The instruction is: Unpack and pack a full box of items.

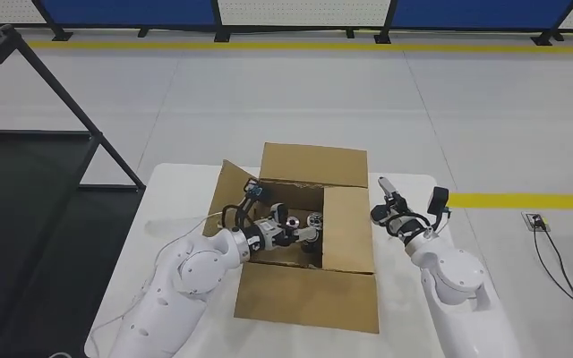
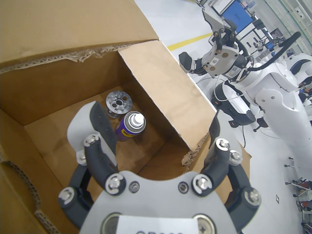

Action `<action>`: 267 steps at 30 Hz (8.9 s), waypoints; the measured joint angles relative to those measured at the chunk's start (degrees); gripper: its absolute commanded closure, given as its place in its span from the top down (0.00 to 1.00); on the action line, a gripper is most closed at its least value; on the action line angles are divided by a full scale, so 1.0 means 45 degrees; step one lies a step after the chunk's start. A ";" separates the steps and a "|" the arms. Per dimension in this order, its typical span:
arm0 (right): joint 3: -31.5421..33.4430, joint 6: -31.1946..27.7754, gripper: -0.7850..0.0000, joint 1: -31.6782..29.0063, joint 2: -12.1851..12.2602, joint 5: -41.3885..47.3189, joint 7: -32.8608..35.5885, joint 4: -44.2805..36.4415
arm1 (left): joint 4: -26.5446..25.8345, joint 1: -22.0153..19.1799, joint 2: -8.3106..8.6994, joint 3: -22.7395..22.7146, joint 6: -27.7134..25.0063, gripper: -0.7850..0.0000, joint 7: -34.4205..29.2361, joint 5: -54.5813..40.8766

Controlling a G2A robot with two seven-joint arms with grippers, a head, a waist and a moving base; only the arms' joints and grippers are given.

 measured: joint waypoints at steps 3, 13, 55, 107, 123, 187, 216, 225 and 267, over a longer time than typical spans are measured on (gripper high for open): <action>-0.0032 -0.0010 1.00 0.0059 0.0013 0.0013 0.0042 0.0048 | -0.0466 0.0269 0.0100 -0.0431 0.0032 1.00 0.0104 0.0132; -0.0259 -0.0028 1.00 0.0350 0.0028 0.0053 0.0036 0.0303 | -0.3684 0.1197 0.0432 -0.1825 0.0475 1.00 -0.0524 0.0428; 0.0605 -0.3942 1.00 -0.0961 0.0044 0.3680 0.0498 -0.0663 | 0.3814 -0.2549 -0.0716 0.1800 -0.1117 1.00 -0.1934 -0.5208; 0.2458 -0.6300 1.00 -0.2857 0.0686 0.5249 0.5340 -0.1083 | 0.8449 -0.4511 -0.2524 0.3617 -0.1253 1.00 -0.2641 -0.9461; 0.1940 -0.6338 1.00 -0.2862 0.0903 0.4048 0.6101 -0.1371 | 0.7349 -0.4275 -0.2396 0.2775 -0.1683 1.00 -0.3216 -0.9793; 0.2700 -0.7014 1.00 -0.5403 0.1213 0.1934 0.2567 -0.3058 | 0.5311 -0.4553 -0.3861 0.3133 -0.2648 1.00 -0.0707 -0.6713; 0.2147 -0.4823 1.00 -0.4727 0.1396 -0.1307 0.1802 -0.3083 | -0.8199 0.8715 -0.1384 -0.7720 -0.4180 1.00 0.2065 -0.4732; 0.2000 -0.4742 1.00 -0.4746 0.1479 -0.2156 0.1856 -0.2905 | -0.7640 1.1213 -0.1141 -1.0388 -0.6284 1.00 0.2282 -0.8043; -0.0975 -0.0616 1.00 -0.1063 0.1151 -0.5932 0.0075 -0.1844 | -0.6803 1.2323 -0.1070 -1.1959 -0.7042 1.00 0.3749 -1.0360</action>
